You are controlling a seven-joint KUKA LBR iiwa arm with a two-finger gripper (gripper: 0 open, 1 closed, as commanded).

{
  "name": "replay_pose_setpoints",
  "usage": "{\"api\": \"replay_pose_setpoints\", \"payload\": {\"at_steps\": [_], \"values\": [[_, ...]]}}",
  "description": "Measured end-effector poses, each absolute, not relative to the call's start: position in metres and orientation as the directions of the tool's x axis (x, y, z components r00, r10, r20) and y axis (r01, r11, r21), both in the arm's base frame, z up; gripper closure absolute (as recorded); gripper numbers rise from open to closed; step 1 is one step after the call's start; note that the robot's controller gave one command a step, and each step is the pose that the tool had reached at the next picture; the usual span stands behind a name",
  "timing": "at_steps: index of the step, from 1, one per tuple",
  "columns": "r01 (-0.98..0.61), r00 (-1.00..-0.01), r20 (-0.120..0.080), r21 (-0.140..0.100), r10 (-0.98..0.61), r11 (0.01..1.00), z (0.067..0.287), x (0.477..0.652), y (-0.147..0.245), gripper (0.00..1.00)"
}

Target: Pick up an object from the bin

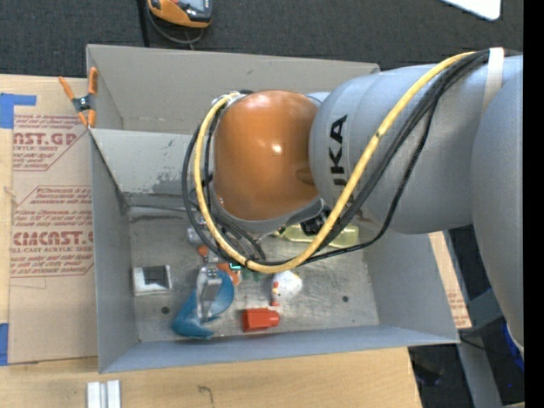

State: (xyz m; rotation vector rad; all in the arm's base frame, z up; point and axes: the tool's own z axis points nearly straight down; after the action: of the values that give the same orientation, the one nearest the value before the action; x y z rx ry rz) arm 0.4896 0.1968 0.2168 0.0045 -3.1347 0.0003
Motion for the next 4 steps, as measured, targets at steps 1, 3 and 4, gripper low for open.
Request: {"api": "replay_pose_setpoints", "payload": {"at_steps": [1, 3, 4], "values": [[-0.001, -1.0, -0.001, 0.001, -0.001, 1.0, 0.221, 0.492, 0.196, 0.0], [-0.423, -0.906, 0.002, 0.001, -0.423, 0.906, 0.152, 0.482, 0.173, 0.0], [-0.422, -0.907, -0.002, 0.001, -0.422, 0.907, 0.122, 0.481, 0.168, 0.0]]}}
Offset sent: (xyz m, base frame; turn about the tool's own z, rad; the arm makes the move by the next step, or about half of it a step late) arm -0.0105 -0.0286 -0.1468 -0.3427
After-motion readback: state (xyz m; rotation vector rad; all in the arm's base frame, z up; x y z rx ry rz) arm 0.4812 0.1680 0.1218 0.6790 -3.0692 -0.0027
